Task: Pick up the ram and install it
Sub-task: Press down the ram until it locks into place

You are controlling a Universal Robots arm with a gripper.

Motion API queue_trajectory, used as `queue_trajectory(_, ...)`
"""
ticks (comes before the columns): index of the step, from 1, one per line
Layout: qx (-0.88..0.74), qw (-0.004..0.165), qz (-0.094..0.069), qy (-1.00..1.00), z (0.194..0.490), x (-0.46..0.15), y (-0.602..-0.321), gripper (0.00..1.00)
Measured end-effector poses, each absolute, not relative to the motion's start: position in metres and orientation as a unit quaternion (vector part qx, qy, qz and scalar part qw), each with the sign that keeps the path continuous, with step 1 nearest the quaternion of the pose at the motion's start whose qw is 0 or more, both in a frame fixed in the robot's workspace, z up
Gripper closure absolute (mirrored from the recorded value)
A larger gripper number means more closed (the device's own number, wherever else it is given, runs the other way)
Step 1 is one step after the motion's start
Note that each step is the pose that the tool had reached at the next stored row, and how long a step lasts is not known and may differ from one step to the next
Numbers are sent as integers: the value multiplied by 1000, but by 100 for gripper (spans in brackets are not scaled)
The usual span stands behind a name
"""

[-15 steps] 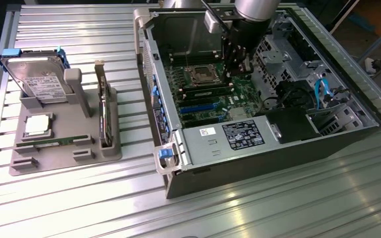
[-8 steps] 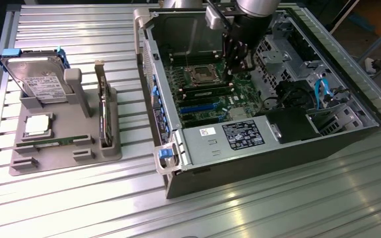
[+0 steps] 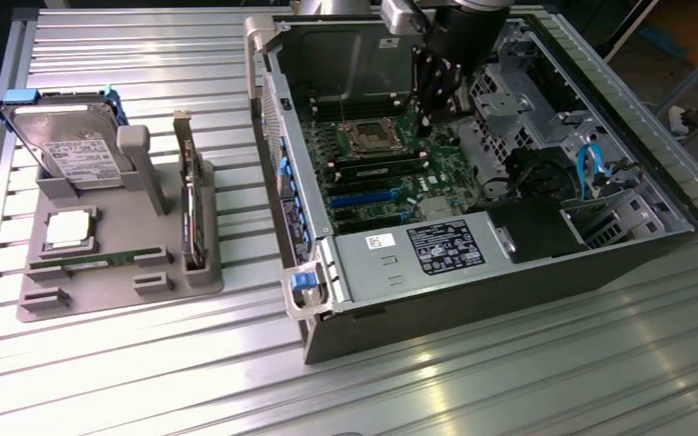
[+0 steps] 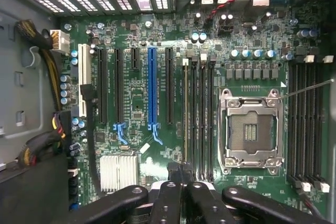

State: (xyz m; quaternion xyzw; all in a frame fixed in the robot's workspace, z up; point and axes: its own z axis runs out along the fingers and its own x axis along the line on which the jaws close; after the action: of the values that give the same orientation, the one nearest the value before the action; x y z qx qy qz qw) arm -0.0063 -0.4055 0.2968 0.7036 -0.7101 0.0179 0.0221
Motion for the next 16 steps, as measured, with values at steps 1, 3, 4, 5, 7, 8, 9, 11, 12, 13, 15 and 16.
queue_trajectory(1, 704, 22, 18, -710, 300, -6, -405, 89)
queue_trajectory(3, 704, 22, 18, -710, 305, -6, -406, 89)
queue_trajectory(4, 704, 22, 18, -710, 308, -6, -406, 89)
queue_trajectory(5, 704, 22, 18, -710, 310, -6, -406, 89)
queue_trajectory(7, 704, 23, 18, -710, 313, -6, -405, 89)
queue_trajectory(8, 704, 23, 19, -710, 315, -6, -405, 89)
queue_trajectory(9, 704, 23, 19, -710, 317, -6, -405, 89)
queue_trajectory(11, 704, 24, 19, -710, 322, -6, -405, 89)
queue_trajectory(12, 704, 24, 20, -710, 324, -6, -405, 89)
queue_trajectory(13, 704, 24, 20, -710, 326, -6, -405, 89)
queue_trajectory(15, 704, 24, 20, -710, 326, -6, -405, 89)
queue_trajectory(16, 704, 24, 20, -710, 326, -6, -405, 89)
